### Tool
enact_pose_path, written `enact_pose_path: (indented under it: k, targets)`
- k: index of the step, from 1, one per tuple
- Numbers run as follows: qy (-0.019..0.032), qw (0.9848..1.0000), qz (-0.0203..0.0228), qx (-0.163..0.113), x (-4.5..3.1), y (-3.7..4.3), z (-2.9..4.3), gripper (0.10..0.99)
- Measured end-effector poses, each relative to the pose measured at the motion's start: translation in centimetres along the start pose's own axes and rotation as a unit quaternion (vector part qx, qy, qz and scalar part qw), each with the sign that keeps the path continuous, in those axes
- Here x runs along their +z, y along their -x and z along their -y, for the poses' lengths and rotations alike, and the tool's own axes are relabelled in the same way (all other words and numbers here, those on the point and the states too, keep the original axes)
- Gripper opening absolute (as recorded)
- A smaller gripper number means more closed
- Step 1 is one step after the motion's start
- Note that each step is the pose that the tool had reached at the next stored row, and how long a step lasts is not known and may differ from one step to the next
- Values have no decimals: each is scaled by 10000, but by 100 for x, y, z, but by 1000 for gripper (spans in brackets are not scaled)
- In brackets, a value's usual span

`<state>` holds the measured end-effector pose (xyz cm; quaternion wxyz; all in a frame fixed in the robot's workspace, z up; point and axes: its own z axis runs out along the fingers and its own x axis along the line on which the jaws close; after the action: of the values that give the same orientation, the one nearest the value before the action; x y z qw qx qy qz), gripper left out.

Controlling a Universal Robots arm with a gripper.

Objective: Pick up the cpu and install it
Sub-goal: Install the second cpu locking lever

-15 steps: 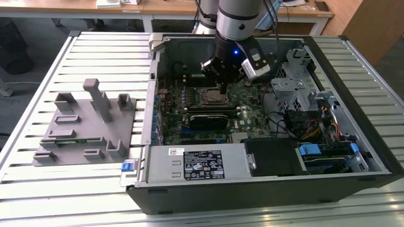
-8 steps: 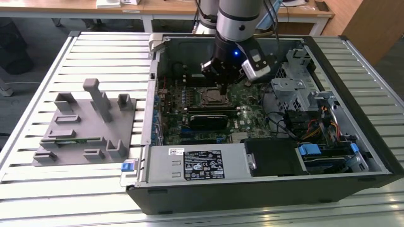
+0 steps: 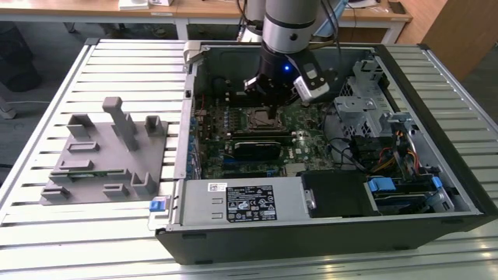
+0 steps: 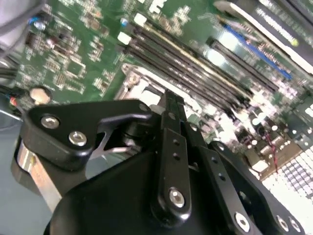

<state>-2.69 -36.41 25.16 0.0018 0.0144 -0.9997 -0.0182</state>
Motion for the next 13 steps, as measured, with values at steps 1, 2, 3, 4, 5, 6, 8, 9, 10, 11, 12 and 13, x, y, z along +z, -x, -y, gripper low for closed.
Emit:
enact_pose_path:
  k: [1,2,3,4,5,6,8,9,10,11,12,13]
  targets:
    - [0,10000,0,0,3,-28,0,106]
    - [0,10000,0,0,6,-45,1,106]
    - [-1,10000,0,1,8,-54,3,106]
    - [-1,10000,0,1,11,-61,6,106]
    - [-1,10000,-1,1,14,-69,10,106]
    - [-1,10000,0,1,16,-74,14,106]
    - [0,10000,0,0,21,-92,24,106]
    - [-1,10000,0,0,23,-106,27,106]
    - [0,10000,0,0,26,-126,29,106]
    - [0,10000,1,0,30,-145,29,106]
    - [0,10000,0,0,33,-162,29,106]
    - [0,10000,0,0,37,-173,29,106]
